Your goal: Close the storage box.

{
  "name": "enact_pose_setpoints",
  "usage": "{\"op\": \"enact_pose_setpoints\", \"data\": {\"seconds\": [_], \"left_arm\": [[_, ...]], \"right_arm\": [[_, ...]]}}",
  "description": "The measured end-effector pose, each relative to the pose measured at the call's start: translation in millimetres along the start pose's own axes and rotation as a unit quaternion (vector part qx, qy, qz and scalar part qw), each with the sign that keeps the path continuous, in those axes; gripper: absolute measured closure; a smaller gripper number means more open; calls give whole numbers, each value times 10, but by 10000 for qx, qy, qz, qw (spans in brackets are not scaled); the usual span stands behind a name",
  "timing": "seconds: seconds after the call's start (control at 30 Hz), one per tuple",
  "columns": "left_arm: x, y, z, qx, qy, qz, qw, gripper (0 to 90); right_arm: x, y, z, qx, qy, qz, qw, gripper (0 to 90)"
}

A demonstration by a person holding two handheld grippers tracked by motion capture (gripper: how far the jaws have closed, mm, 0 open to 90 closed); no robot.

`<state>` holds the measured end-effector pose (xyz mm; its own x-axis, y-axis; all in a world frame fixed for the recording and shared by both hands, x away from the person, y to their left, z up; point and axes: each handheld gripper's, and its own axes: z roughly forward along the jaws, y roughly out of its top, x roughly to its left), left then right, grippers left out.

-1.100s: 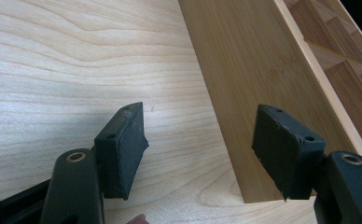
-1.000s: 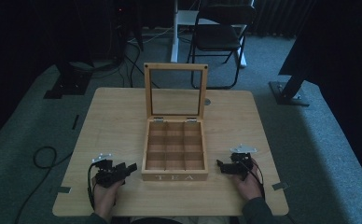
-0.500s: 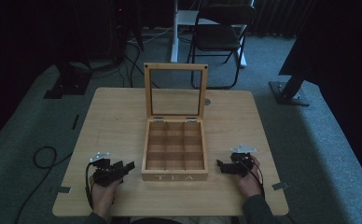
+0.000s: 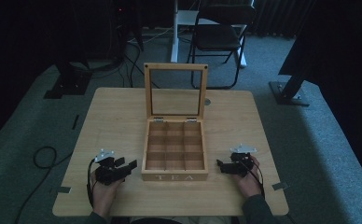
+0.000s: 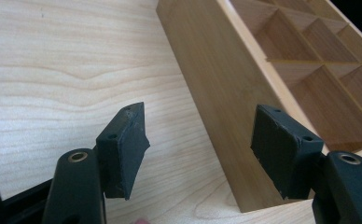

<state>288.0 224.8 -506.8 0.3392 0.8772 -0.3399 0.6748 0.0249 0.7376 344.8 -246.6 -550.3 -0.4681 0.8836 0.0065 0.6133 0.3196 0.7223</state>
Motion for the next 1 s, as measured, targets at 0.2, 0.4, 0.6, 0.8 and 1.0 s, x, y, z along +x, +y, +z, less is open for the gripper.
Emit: {"op": "enact_pose_setpoints", "data": {"seconds": [0.2, 0.4, 0.6, 0.8, 1.0], "left_arm": [[-22, 94, -51, -115, 22, 57, 9999, 372], [-53, 161, -76, -118, 28, 178, 9998, 374], [-52, 303, -131, -238, 52, 284, 9993, 374], [-80, 454, -164, -311, 82, 469, 9984, 374], [-111, 574, -162, -356, 98, 587, 9976, 369]], "right_arm": [[5, -2, -2, -1, -20, 18, 10000, 124], [12, -8, -8, -8, -33, 17, 10000, 125], [13, -8, -8, -9, -37, 20, 10000, 125], [13, -9, -9, -8, -37, 18, 10000, 125], [14, -9, -9, -8, -37, 21, 10000, 125]]}}
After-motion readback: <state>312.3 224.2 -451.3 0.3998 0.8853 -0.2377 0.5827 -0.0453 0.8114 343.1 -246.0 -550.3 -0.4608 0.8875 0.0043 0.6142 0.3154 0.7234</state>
